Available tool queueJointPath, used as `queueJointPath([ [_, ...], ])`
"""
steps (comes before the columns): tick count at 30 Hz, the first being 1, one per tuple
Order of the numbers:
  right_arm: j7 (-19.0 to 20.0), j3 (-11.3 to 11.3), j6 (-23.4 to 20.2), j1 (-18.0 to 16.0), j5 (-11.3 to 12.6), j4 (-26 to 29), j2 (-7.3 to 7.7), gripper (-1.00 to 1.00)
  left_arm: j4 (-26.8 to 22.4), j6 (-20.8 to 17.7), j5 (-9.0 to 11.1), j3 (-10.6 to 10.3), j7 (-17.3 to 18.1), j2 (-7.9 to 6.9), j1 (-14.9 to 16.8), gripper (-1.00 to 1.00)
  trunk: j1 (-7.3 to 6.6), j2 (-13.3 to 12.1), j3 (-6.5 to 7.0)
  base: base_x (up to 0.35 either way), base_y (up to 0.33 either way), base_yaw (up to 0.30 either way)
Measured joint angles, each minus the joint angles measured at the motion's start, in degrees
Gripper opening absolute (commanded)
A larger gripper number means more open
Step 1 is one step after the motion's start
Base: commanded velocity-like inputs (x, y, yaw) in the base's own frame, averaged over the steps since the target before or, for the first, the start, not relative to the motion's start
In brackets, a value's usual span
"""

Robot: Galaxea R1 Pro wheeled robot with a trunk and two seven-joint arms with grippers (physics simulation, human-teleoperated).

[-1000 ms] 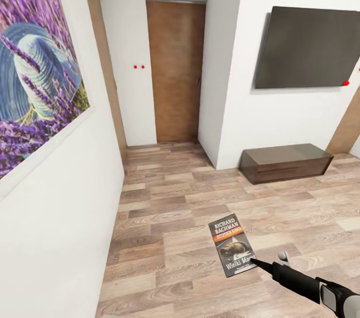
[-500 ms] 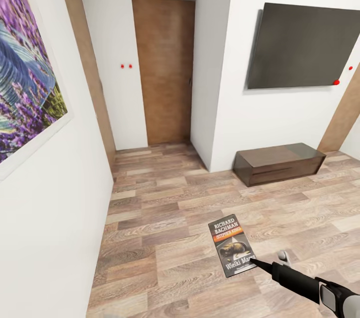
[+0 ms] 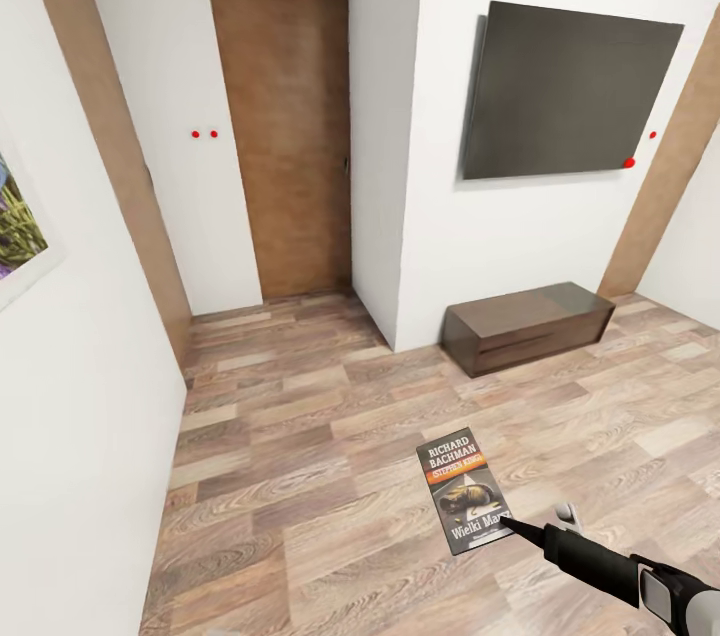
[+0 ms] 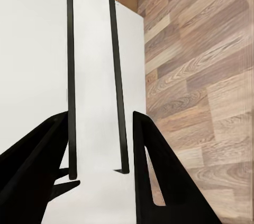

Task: In the bedroom, move the book from the bed onto either nightstand, and place the two sandals side by side next to the bed.

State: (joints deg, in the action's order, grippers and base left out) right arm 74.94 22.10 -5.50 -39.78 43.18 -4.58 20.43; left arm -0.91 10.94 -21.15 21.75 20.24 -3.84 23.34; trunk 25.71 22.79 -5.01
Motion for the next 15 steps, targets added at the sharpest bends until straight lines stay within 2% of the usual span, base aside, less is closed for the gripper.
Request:
queueJointPath([
  [7,0.0,0.0,0.0,0.0,0.0,0.0,0.0,-1.0,0.0,0.0,0.0,0.0,0.0,0.0,0.0,1.0,0.0,0.0,-0.17,0.324,0.0,-0.275],
  [15,0.0,0.0,0.0,0.0,0.0,0.0,0.0,-1.0,0.0,0.0,0.0,0.0,0.0,0.0,0.0,1.0,0.01,0.0,-0.38,0.266,0.0,-0.275],
])
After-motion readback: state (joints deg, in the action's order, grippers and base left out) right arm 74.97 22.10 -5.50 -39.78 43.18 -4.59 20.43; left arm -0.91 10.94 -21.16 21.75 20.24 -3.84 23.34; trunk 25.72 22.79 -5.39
